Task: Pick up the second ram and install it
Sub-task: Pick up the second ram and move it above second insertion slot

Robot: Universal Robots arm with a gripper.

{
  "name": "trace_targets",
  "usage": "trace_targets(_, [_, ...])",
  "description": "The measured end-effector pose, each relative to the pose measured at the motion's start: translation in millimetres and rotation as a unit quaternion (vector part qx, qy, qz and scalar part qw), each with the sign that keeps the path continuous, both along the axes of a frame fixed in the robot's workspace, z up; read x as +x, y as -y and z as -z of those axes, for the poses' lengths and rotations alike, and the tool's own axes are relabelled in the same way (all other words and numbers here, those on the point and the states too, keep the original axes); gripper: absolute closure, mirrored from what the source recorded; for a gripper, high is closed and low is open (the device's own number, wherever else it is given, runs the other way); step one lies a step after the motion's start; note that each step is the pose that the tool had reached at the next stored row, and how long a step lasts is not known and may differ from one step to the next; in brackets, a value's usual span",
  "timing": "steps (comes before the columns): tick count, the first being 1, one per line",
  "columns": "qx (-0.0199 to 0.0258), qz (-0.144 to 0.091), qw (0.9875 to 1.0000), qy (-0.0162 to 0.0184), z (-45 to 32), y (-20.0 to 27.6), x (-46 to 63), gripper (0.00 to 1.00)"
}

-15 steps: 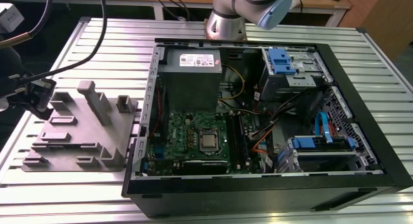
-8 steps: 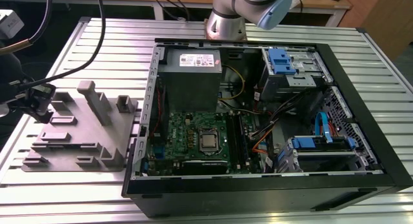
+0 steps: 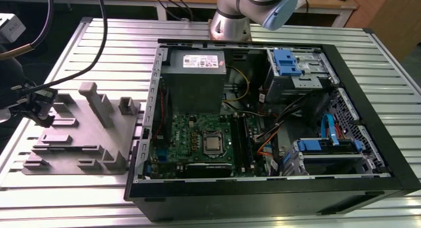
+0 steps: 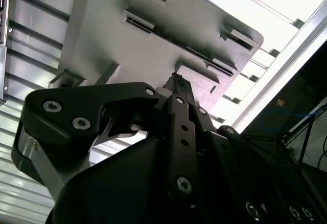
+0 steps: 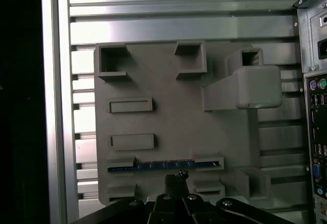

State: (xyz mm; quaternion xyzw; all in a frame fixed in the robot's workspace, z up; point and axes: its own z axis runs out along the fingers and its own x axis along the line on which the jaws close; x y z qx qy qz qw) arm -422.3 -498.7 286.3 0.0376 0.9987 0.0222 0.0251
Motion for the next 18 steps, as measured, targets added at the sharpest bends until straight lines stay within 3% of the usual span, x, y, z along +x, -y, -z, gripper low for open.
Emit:
trace_targets(11, [-0.0001,-0.001,1.0000,0.0000,0.1,0.0,0.0,0.93])
trace_targets(15, [0.0000,-0.023,0.9997,0.0000,1.1,0.0,0.0,0.93])
trace_targets(18, [0.0000,-0.048,0.9988,0.0000,2.4,0.0,0.0,0.93])
